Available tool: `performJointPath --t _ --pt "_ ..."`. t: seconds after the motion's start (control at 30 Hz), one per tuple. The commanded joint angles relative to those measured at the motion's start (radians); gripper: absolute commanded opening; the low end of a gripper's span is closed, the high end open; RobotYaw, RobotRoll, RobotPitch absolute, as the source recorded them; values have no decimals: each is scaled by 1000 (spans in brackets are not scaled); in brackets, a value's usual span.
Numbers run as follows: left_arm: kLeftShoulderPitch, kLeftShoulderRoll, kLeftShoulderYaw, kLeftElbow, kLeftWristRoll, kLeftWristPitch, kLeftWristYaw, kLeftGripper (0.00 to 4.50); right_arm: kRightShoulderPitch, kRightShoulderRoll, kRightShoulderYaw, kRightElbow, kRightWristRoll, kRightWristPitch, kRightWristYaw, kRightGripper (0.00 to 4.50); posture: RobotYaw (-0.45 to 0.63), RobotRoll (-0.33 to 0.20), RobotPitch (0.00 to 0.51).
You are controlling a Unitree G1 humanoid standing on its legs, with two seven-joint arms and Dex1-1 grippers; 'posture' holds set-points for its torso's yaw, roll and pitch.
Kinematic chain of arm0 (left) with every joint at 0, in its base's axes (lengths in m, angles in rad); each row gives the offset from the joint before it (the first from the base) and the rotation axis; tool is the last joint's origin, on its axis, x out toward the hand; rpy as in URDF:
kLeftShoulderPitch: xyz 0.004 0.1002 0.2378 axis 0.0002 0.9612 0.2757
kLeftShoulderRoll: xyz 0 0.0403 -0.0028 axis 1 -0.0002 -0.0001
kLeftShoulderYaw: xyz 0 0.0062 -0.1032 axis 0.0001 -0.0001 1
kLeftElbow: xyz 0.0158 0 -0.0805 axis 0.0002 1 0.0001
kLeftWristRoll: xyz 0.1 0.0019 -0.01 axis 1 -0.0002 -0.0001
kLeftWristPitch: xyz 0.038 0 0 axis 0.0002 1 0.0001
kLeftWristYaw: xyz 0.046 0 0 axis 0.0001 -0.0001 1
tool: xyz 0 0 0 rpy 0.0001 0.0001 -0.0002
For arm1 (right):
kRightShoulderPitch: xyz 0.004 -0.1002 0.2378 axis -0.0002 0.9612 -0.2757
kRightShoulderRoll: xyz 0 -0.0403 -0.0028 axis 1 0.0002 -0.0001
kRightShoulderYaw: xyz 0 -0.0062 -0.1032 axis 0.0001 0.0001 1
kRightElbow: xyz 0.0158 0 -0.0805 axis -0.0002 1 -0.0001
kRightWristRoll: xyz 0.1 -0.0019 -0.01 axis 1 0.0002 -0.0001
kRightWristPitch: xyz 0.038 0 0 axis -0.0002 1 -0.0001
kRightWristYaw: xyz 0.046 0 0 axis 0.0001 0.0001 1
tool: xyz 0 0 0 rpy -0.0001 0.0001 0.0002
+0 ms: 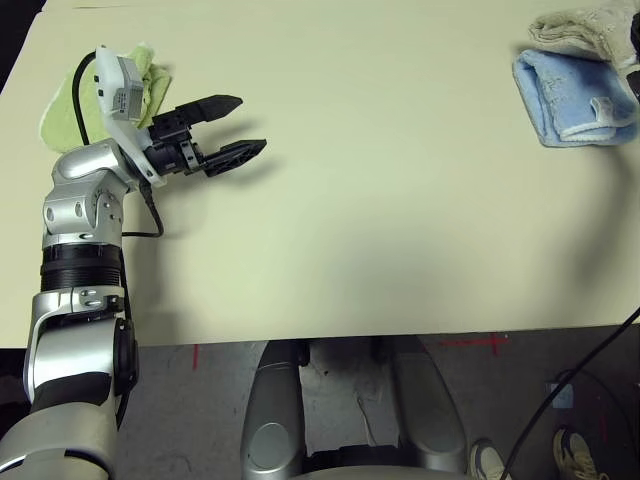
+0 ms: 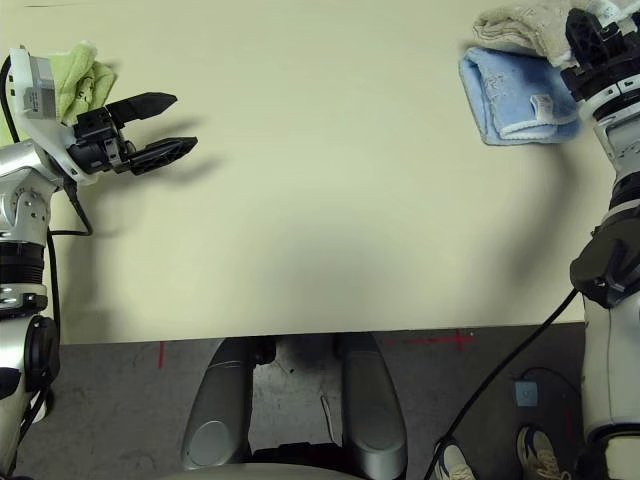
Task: Fold the towel and set it aside.
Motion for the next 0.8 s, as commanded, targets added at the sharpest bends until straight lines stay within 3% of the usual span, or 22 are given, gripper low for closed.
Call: performJointPath --t 0.03,0.43,0.57,0.8 --pt "19 12 -6 14 13 -11 -17 4500 36 -13 15 -19 -10 38 29 10 -88 0 412" --pt "2 5 -12 40 24 -32 -25 4500 84 -18 -16 -83 48 121 61 10 -91 0 393" --pt "0 6 -13 44 25 -38 -32 4500 168 -17 -51 -188 107 195 60 10 -97 0 390" --pt "-24 0 -22 90 33 -63 -55 4500 397 58 -162 -495 255 371 -88 10 -123 0 389"
